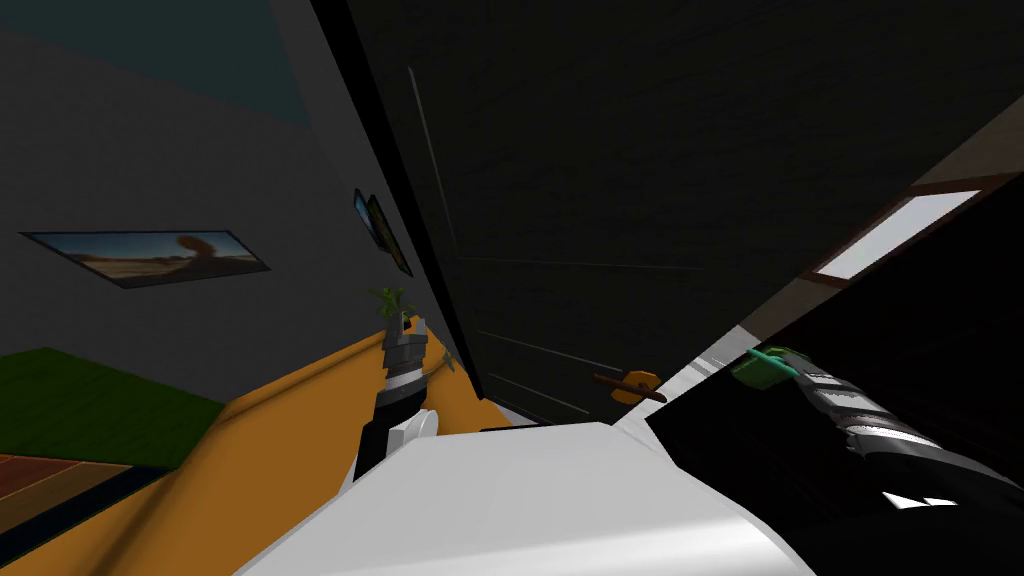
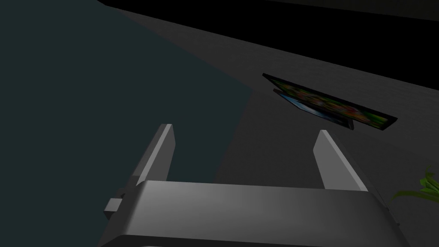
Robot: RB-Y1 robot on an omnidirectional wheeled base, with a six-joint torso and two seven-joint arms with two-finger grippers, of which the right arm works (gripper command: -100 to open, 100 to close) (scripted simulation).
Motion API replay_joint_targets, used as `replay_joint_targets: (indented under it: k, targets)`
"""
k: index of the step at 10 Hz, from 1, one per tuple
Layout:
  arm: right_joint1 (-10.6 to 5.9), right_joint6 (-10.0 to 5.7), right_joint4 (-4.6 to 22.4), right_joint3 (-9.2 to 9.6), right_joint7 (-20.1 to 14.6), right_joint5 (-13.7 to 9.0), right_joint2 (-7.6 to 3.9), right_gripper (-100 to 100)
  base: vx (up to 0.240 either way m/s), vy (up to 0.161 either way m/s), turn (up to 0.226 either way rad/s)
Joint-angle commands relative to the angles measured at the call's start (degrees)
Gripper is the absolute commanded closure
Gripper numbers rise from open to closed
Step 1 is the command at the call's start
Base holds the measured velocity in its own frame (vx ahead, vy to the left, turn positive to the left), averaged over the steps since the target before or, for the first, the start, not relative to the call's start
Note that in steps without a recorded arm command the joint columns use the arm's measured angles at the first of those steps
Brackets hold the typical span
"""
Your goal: Push the door open
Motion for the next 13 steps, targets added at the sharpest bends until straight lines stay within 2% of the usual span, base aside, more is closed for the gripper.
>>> replay_joint_targets:
  k: [1,3,6,7,9,13]
  targets:
    - [-1.17,0.18,0.8,-0.65,2.0,0.1,1.04,-100,0.023,-0.114,0.170]
    - [-2.36,0.39,1.4,-1.39,4.1,0.1,2.24,-100,-0.008,-0.125,0.204]
    - [-4.45,0.75,2.5,-2.61,7.5,0.2,4.34,-100,0.006,-0.111,0.076]
    - [-4.82,0.81,2.7,-2.82,8.1,0.2,4.71,-100,0.005,-0.104,0.025]
    - [-5.19,0.87,2.9,-3.03,8.7,0.2,5.09,-100,0.006,-0.054,0.026]
    - [-5.19,0.87,2.9,-3.03,8.7,0.2,5.09,-100,0.000,-0.010,0.001]
